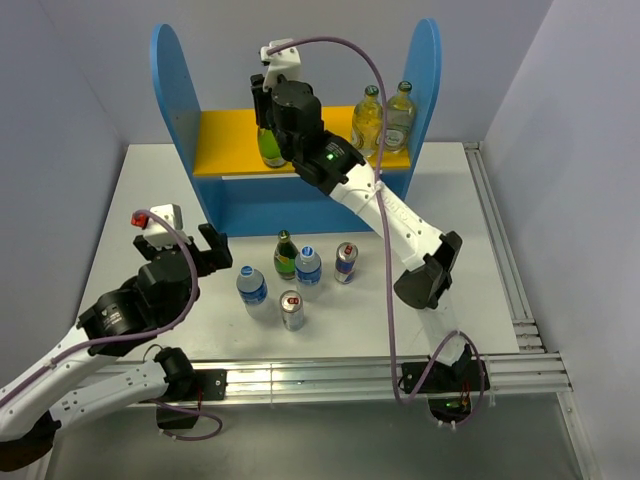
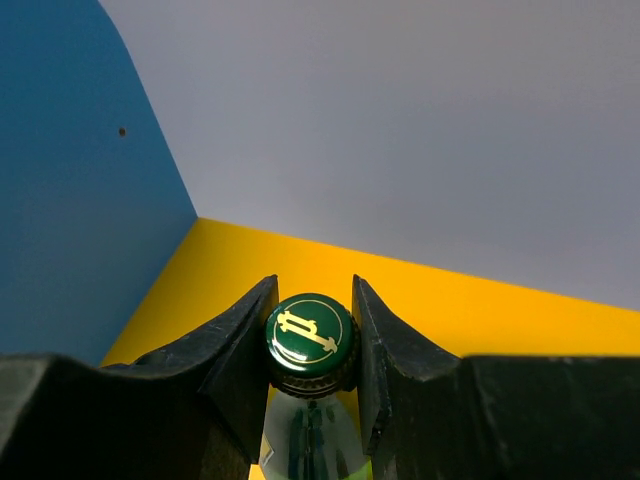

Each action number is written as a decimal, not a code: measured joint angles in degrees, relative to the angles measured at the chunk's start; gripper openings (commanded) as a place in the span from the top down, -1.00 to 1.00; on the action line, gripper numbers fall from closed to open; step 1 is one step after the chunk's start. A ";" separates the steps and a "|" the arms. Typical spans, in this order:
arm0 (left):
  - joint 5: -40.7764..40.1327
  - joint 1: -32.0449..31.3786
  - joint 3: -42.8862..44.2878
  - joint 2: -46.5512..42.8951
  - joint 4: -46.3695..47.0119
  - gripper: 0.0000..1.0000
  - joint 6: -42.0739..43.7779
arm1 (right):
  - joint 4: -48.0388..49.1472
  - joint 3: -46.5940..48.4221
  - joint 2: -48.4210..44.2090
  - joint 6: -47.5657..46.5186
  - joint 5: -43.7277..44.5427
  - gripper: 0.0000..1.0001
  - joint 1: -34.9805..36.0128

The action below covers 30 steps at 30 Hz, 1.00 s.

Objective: Place and organize the beverage onto the shelf

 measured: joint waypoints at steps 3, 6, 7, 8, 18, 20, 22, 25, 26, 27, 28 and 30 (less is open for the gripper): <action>0.13 0.00 0.00 0.31 0.04 -0.99 0.00 | 3.28 0.00 1.25 -0.31 -0.11 1.00 0.00; 0.55 0.39 0.00 0.31 0.09 -0.99 0.17 | 6.29 0.00 2.38 -0.98 0.00 1.00 0.00; 0.61 0.55 0.00 0.26 0.13 -0.99 0.26 | 7.34 0.00 2.73 -1.22 0.02 1.00 0.00; 0.68 0.68 0.00 0.24 0.13 -0.99 0.31 | 8.39 0.00 3.15 -1.55 0.02 1.00 0.00; 1.16 1.18 0.00 0.24 0.13 -0.99 0.44 | 14.62 -1.42 4.55 -2.93 0.94 -0.35 0.04; 1.38 1.25 -0.02 0.24 0.13 -0.99 0.46 | 15.74 -2.97 4.55 -3.02 1.31 -0.66 0.04; 1.57 1.44 -0.28 0.17 0.33 -0.99 0.50 | 15.89 -4.42 4.55 -3.06 1.64 -0.76 0.04; 1.81 1.84 -0.63 0.20 0.46 -0.99 0.61 | 15.82 -5.64 4.55 -3.06 2.12 -0.91 0.07; 1.92 1.90 -0.68 0.20 0.48 -0.99 0.63 | 15.89 -5.68 4.55 -3.06 2.51 -0.92 0.09; 2.03 1.97 -0.72 0.20 0.50 -0.99 0.63 | 15.96 -5.75 4.55 -3.08 2.67 -0.93 0.20; 2.08 2.03 -0.72 0.20 0.52 -0.99 0.63 | 16.22 -5.90 4.52 -3.08 2.95 -0.99 0.33; 2.10 2.16 -0.72 0.20 0.52 -0.99 0.66 | 17.00 -7.28 4.07 -3.06 3.54 -1.00 0.46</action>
